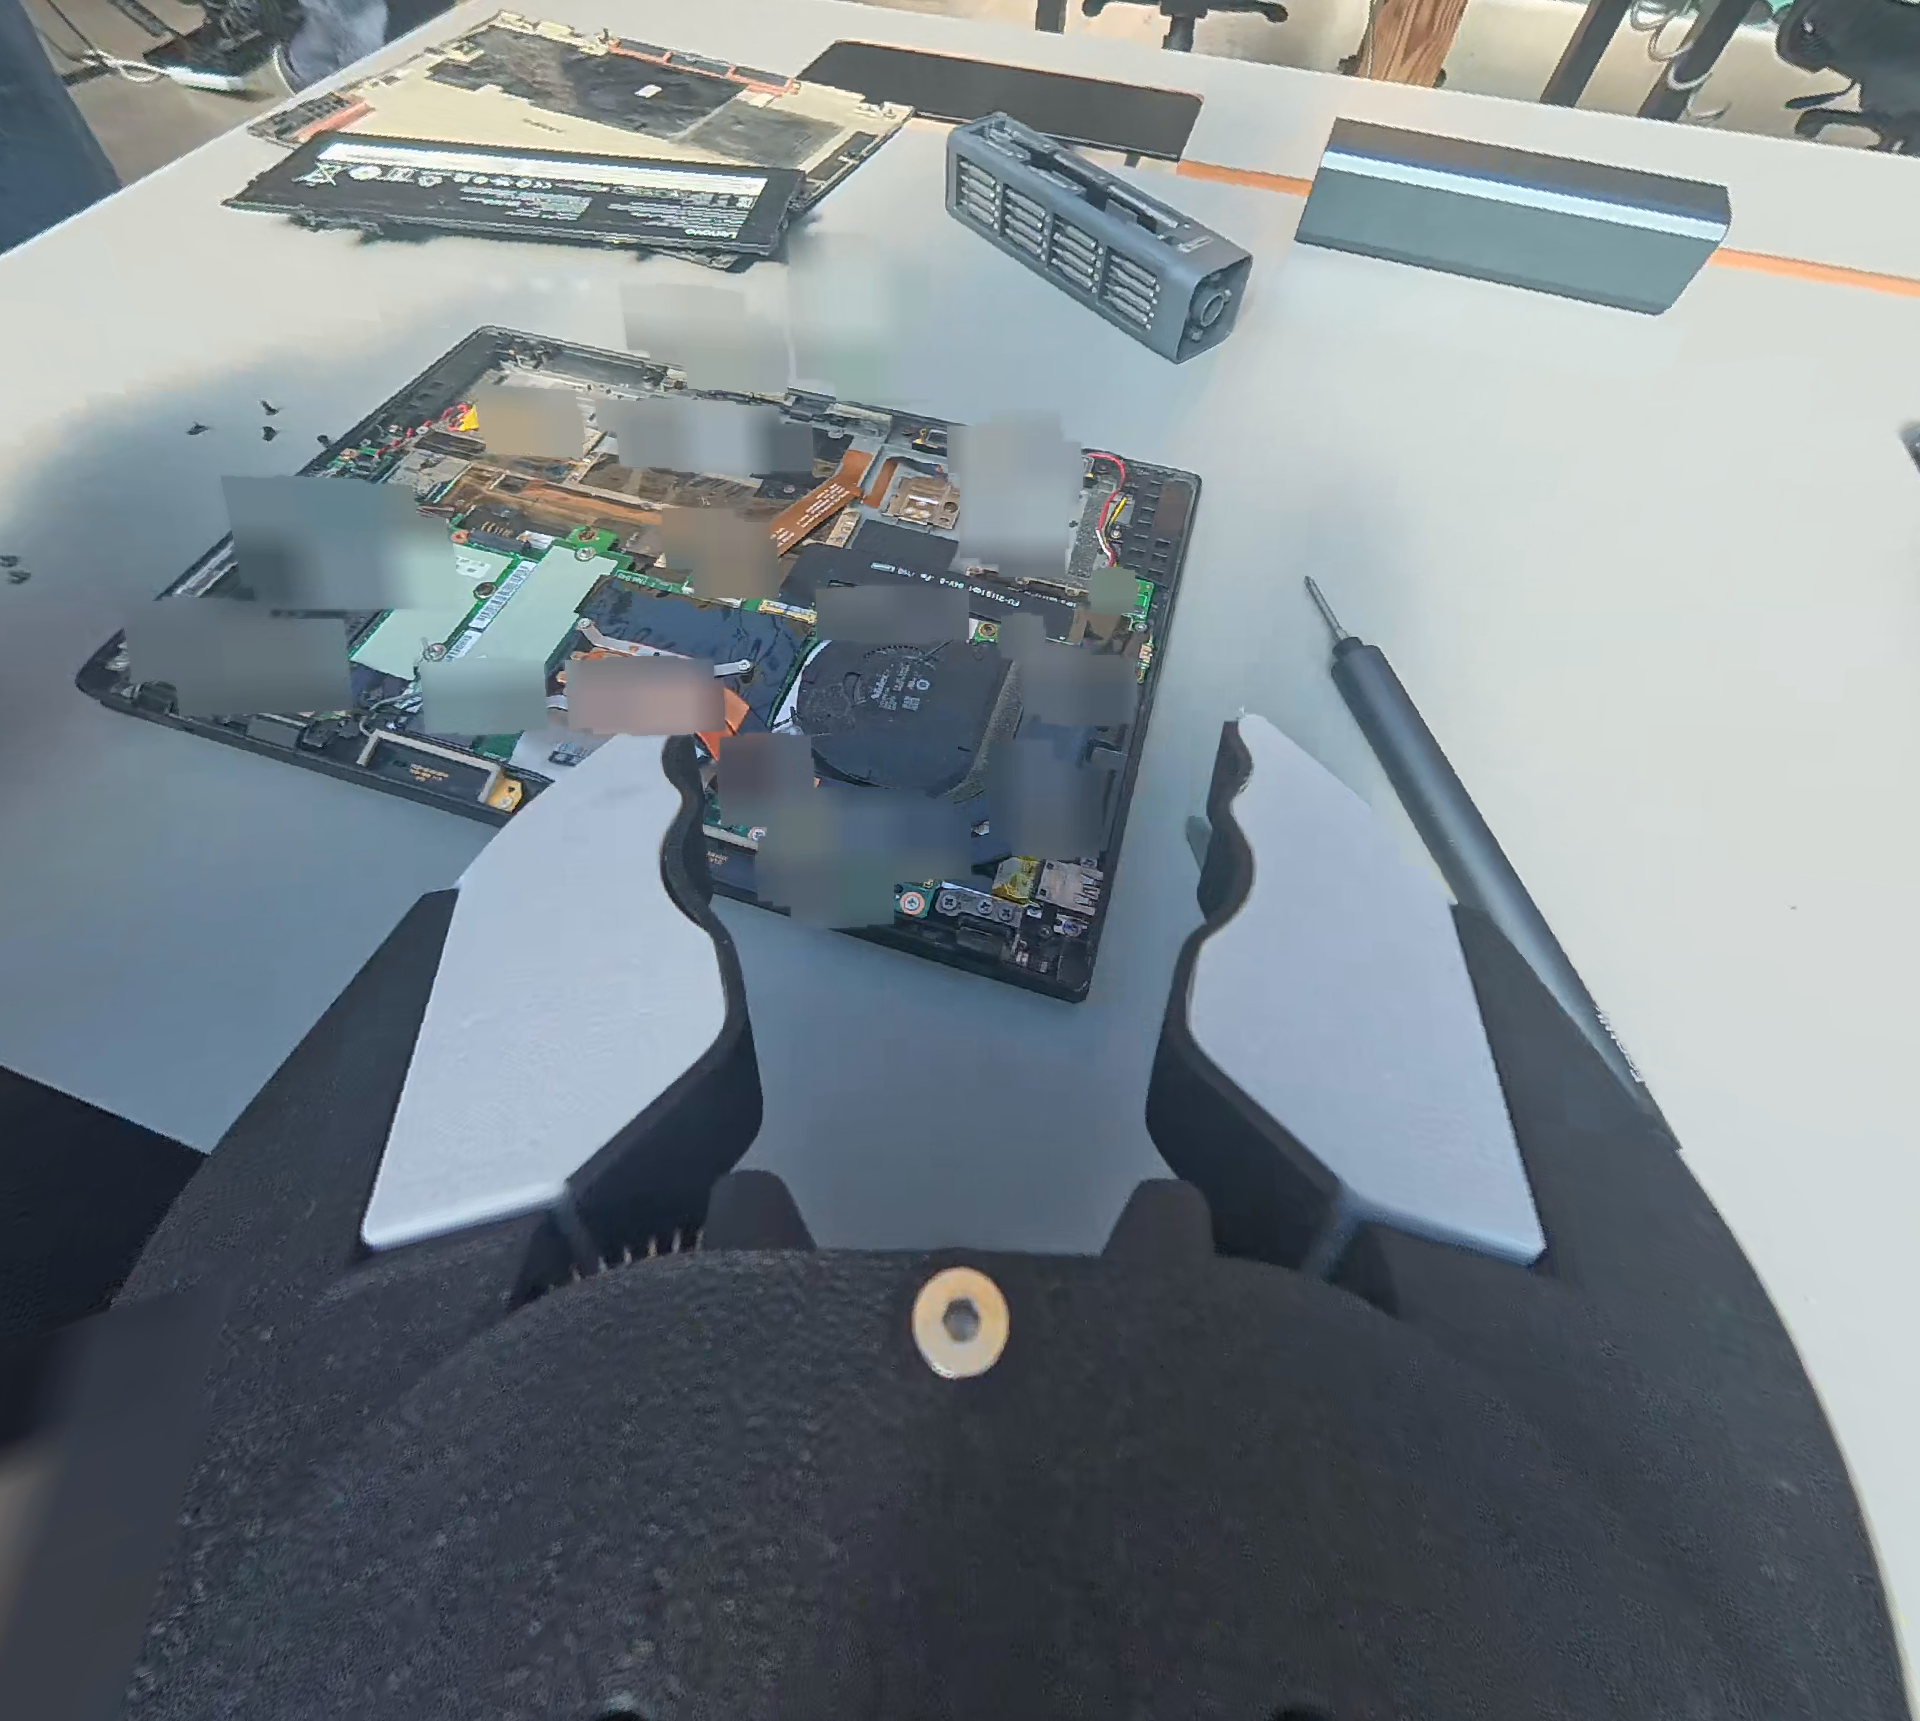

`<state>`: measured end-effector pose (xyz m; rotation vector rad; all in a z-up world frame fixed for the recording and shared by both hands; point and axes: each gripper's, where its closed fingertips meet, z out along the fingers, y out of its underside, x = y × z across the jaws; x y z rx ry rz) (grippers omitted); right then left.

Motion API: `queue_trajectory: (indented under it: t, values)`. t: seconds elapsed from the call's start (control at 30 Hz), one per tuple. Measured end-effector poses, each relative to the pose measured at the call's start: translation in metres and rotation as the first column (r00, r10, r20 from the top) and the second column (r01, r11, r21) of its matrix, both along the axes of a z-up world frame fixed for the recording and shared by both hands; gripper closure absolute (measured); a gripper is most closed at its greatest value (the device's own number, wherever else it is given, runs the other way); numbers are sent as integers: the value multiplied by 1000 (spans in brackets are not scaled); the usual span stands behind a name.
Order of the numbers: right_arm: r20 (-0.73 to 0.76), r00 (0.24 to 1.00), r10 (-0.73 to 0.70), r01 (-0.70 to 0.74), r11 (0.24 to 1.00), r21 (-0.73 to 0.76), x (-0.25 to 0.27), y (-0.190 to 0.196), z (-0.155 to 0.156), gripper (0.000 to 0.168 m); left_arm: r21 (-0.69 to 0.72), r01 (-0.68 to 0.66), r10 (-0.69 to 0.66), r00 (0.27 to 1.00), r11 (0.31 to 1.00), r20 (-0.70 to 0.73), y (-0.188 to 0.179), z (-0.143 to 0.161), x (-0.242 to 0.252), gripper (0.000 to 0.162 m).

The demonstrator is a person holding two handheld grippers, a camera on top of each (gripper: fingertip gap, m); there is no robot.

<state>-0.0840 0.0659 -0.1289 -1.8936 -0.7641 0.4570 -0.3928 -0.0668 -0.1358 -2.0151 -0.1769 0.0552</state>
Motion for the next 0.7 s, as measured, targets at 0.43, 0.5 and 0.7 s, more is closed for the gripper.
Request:
queue_trajectory:
  t: [0.43, 0.5, 0.7]
  values:
    - [57, 997, -45, 46, 999, -4, 27, 5, -5, 75, -26, 11, -11, 1000, 1000, -6, 5, -3, 4, 45]
    - [66, 997, -44, 44, 999, -3, 28, 5, -6, 75, -31, 9, -9, 1000, 999, -8, 5, -3, 4, 45]
    - [99, 995, -31, 30, 1000, 4, 29, 3, -7, 78, -34, 4, -5, 1000, 999, -13, 4, -4, 4, 46]
